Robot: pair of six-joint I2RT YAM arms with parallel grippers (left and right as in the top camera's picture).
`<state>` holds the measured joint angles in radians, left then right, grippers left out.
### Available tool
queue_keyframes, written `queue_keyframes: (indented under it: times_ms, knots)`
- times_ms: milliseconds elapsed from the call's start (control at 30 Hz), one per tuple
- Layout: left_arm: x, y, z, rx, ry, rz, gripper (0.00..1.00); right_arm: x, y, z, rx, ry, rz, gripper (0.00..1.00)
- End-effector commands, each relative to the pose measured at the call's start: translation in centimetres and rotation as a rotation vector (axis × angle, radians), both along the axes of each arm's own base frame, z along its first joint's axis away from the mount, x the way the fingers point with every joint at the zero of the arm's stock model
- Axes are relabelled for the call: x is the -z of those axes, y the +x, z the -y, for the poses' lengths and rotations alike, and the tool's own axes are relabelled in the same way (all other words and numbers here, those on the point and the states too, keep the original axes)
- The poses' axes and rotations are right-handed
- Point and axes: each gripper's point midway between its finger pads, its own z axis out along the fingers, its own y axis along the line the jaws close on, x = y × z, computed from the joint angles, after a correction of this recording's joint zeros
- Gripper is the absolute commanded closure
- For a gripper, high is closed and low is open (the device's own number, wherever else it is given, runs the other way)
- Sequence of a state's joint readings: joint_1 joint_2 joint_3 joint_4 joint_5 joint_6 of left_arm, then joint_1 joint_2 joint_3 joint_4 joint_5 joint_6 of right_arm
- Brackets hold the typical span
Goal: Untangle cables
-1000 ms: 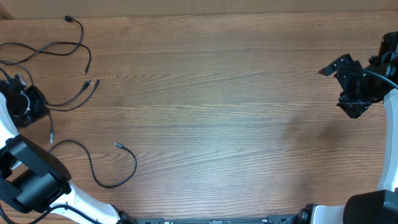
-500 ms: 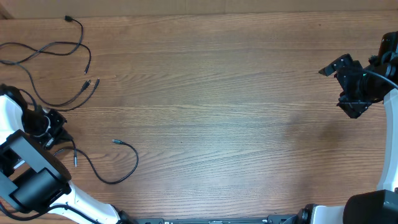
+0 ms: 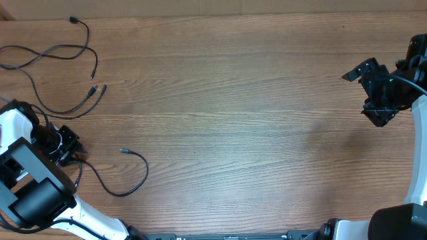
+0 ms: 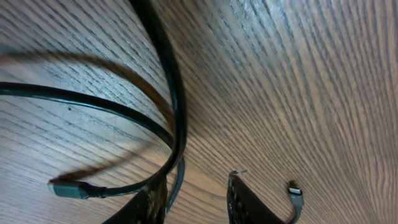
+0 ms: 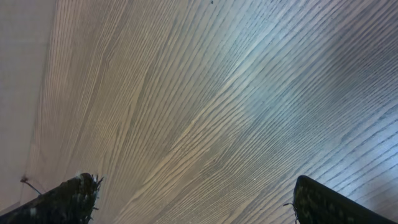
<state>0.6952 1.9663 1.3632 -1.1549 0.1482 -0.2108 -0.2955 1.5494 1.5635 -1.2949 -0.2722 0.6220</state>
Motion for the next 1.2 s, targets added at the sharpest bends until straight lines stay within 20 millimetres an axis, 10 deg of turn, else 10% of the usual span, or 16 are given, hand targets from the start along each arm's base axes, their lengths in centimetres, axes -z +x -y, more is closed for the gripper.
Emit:
queue_keyframes:
  times_ms: [0,267,967,1167]
  knots:
    - [0.3,-0.4,-0.3,0.004,0.024,-0.027,0.68,-0.8,0.1,0.3,0.004,-0.017,0.024,0.00]
    - [0.7,-1.1,-3.0,0.028,0.171,-0.080,0.58,-0.8,0.1,0.3,0.004,-0.017,0.024,0.00]
    - [4.4,-1.1,-2.4,-0.063,0.189,-0.032,0.56,-0.8,0.1,0.3,0.004,-0.017,0.024,0.00]
    - [4.4,-0.4,-2.7,-0.061,0.199,0.000,0.96,-0.8,0.1,0.3,0.004,-0.017,0.024,0.00]
